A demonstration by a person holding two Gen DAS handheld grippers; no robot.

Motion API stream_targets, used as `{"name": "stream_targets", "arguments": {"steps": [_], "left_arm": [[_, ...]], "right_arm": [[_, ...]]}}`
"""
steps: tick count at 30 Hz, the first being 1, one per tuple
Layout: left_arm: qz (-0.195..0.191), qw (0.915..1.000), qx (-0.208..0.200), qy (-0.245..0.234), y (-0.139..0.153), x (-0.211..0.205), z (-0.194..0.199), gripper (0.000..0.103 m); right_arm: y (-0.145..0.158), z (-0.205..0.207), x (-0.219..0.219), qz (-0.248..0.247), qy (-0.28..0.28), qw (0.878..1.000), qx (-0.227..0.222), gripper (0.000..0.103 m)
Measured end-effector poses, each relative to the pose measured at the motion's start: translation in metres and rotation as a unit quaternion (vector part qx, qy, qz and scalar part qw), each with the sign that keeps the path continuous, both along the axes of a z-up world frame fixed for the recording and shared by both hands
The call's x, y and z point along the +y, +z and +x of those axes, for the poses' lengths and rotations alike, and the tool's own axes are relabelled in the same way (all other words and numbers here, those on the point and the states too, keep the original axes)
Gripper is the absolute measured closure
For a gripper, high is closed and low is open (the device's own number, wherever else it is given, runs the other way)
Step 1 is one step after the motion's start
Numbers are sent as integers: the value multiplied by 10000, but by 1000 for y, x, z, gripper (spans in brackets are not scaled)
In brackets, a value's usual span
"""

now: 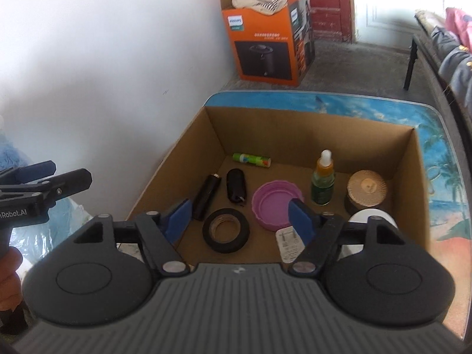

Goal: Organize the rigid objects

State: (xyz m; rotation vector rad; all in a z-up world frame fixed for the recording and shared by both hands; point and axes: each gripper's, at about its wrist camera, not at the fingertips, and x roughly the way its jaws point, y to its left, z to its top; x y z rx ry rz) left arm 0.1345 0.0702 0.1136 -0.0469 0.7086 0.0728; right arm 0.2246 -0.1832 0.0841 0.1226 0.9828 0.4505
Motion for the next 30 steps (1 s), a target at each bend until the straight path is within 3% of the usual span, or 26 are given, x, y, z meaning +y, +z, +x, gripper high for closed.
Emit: {"name": "stream_targets", "arguments": {"steps": [3,6,13,22,25,29,30], "left_arm": [[-55,10000,-33,-10,0,4,3,0],[-47,10000,-23,-30,-2,5,6,0],[-84,9999,56,-67,-9,8,11,0],[-155,9998,93,-53,-12,12,10,0],[-155,9998,80,-97,-9,7,6,0],[-79,9998,23,-192,-4,-2,-4,0],[-65,9997,12,-218,-3,-4,-6,0]], "right_arm": [[-26,27,18,52,286,9968,749,73],[-55,50,40,-128,565,9887,1382,84],[-107,84,77,-651,819,9688,2248,88],[-108,73,72,-627,838,9566,2721,89],[-97,64,64,-353,768,9618,2602,87],[-34,44,31,484,336,9871,1487,86],[-19,34,21,652,216,9901,1223,81]]}}
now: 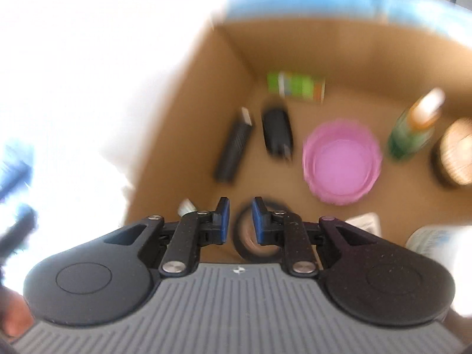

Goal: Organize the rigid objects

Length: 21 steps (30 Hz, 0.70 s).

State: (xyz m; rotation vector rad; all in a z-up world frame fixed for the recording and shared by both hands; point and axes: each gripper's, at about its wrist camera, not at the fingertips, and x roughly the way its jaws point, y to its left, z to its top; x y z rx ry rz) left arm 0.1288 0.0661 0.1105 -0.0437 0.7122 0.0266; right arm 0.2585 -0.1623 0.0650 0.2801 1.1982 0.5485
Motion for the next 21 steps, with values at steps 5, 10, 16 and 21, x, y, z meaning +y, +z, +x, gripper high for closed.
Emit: {"name": "stream_targets", "arguments": {"steps": [5,10,16,21], "left_arm": [[59,9998,-4,-184,0,-14,-8,0],[101,9988,130,-453,-15,-39,-12,0],[141,9965,277,-773,-36,-72,-17,0],[255,9957,277,-849,-40,-91,-20,0]], "right_arm": [[50,-74,-57,182,-868,9899,-1107,48],[53,-158,-92,-180,-1669,9673,-1902,18],[34,-201,-111,-607,-2216,9531,-1970,18],[0,-184,-94,-803,-2077,9552,-1947,17]]}}
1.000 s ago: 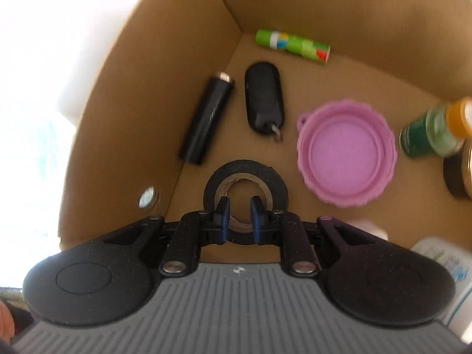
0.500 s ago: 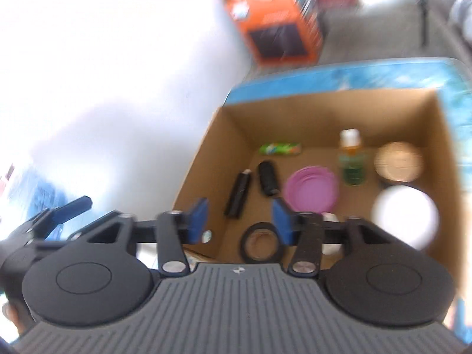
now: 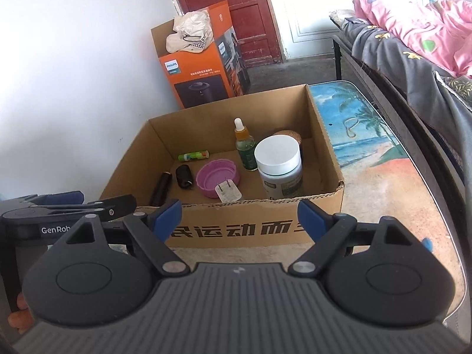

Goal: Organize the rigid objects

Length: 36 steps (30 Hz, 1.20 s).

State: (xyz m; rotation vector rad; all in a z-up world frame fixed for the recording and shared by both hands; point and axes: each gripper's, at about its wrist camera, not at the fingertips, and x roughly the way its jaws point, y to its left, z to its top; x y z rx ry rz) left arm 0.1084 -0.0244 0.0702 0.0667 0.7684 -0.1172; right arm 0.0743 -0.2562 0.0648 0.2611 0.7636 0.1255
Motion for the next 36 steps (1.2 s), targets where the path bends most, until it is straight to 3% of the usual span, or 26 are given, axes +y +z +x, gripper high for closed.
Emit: {"name": "stream_targets", "arguments": {"steps": [21,36], "left_arm": [[18,9999,115,75,-4,-3,6,0],[86,9997,164,140,-6,-5,9,0]], "right_arm": [[2,22,15,-442,-67,9990,7,17],[0,26,17,-453,-38,9989,59,17]]}}
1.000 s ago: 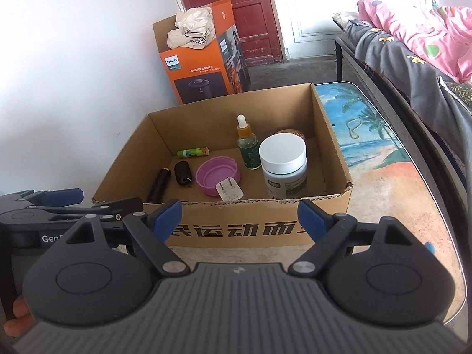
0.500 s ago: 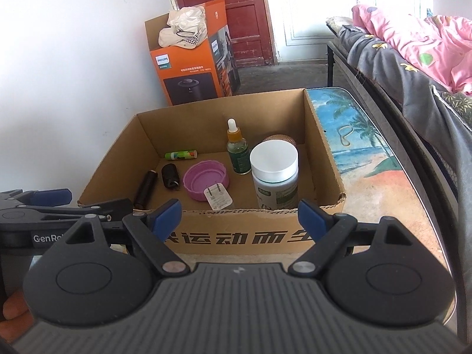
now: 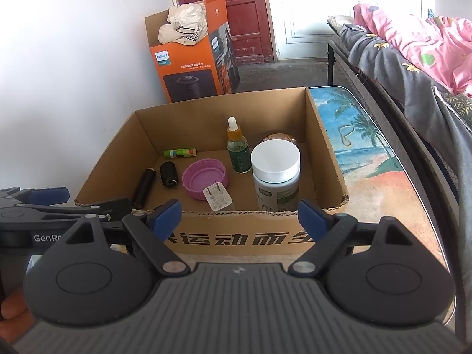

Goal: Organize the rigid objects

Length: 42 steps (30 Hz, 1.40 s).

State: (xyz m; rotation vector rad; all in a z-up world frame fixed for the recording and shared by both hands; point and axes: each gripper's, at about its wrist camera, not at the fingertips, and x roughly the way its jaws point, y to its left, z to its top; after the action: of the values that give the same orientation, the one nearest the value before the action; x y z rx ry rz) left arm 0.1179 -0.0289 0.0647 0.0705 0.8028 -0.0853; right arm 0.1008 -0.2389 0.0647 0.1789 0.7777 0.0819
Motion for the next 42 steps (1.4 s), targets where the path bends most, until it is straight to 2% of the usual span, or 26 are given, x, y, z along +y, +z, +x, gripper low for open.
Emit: {"name": "stream_targets", "arguments": {"steps": [42], "left_arm": [[-8,10000,8,78,7,2,-2,1]], "right_arm": [[5,5,0,19,99,9999,1,17]]}}
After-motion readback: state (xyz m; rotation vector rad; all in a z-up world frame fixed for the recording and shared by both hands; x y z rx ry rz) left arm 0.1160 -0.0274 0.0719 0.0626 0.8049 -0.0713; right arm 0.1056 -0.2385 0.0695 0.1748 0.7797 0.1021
